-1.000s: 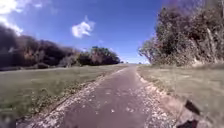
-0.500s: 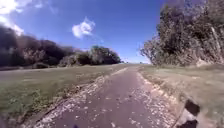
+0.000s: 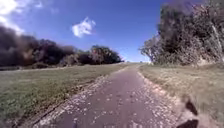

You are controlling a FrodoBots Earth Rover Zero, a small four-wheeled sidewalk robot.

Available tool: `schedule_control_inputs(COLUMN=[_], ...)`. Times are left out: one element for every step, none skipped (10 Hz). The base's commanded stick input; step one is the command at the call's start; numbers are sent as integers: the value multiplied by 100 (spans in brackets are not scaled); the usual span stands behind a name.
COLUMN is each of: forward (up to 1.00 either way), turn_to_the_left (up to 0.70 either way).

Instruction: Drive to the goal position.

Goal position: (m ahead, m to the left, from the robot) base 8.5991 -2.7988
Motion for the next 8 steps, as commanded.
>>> schedule_control_inputs(forward=[70, 70, 70, 70, 70, 70, 70, 70], turn_to_the_left=[0, 0, 0, 0, 0, 0, 0, 0])
